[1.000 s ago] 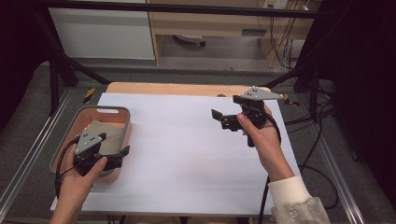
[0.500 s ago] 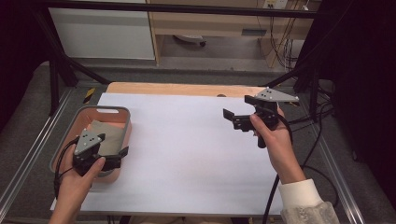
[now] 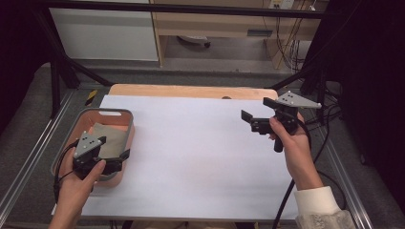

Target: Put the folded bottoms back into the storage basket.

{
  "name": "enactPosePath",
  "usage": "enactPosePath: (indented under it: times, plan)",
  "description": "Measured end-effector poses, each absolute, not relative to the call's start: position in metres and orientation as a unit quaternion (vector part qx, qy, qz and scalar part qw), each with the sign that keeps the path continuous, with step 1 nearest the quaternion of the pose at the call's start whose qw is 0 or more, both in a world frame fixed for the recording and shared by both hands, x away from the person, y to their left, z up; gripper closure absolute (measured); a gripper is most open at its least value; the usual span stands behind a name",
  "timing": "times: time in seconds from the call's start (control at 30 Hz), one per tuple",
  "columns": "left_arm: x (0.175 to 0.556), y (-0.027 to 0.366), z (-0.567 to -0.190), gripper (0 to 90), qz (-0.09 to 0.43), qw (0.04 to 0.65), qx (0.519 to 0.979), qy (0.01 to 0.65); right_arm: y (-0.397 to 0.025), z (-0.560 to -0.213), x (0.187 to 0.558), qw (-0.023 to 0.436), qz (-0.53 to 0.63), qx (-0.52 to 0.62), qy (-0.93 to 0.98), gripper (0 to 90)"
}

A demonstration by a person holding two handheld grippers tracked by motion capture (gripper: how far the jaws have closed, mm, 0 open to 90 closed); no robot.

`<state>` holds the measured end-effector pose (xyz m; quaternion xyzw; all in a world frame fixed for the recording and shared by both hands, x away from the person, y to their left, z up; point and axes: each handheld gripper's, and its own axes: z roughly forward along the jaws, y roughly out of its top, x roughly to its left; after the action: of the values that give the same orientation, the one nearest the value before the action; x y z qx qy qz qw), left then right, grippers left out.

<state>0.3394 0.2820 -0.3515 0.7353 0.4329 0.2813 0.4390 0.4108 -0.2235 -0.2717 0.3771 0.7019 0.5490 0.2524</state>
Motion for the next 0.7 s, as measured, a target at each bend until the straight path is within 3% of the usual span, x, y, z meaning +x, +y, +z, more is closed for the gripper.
enactPosePath:
  times: [0.7]
  plan:
    - [0.341,0.283,-0.353,6.6,0.283,0.434,0.737,0.433,-0.257,-0.306,0.392,0.265,0.552,0.4,0.681,4.9]
